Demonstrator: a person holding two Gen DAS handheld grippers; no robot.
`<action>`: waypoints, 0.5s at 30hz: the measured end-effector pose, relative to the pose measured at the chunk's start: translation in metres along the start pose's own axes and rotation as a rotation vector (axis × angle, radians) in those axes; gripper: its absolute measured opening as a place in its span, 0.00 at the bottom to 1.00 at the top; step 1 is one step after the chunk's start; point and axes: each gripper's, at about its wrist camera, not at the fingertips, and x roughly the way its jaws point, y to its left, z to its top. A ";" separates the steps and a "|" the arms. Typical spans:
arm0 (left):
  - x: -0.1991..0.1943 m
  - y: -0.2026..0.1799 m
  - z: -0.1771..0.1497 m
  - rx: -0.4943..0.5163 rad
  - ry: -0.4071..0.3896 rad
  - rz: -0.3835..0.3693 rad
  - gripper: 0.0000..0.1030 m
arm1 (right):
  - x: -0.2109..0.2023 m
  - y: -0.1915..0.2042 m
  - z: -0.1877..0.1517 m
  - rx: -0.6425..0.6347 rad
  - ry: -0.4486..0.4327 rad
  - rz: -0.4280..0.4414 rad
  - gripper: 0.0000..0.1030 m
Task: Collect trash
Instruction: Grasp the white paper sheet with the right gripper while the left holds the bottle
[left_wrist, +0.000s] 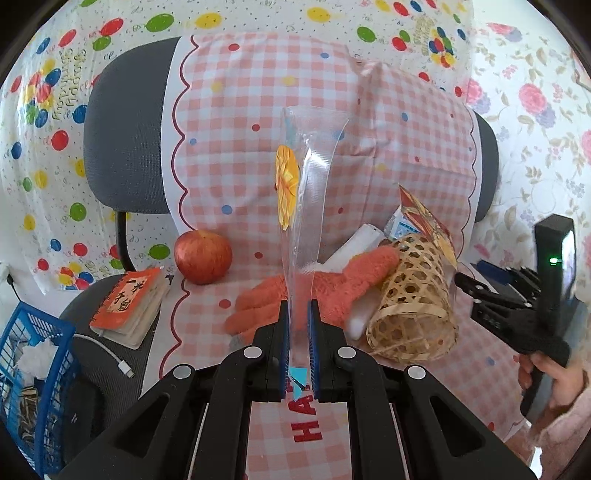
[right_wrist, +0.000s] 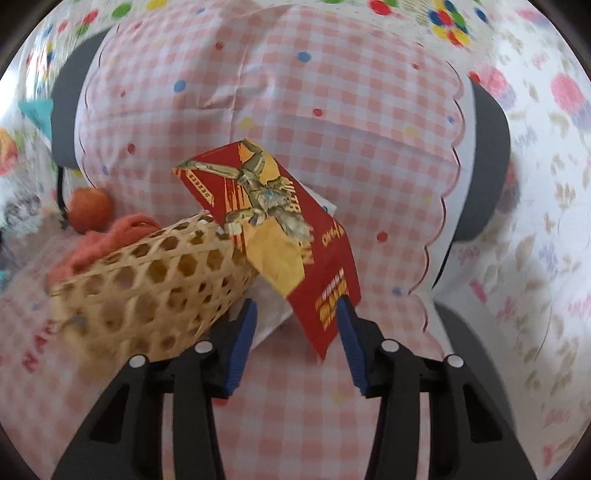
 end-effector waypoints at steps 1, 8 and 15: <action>0.002 0.000 0.000 -0.002 0.003 0.000 0.10 | 0.006 0.004 0.002 -0.033 -0.002 -0.019 0.43; 0.010 -0.001 -0.001 -0.012 0.020 -0.003 0.10 | 0.026 0.017 0.010 -0.144 -0.014 -0.118 0.35; -0.009 -0.011 0.001 0.010 -0.018 -0.032 0.10 | -0.018 -0.026 0.019 0.046 -0.104 -0.060 0.01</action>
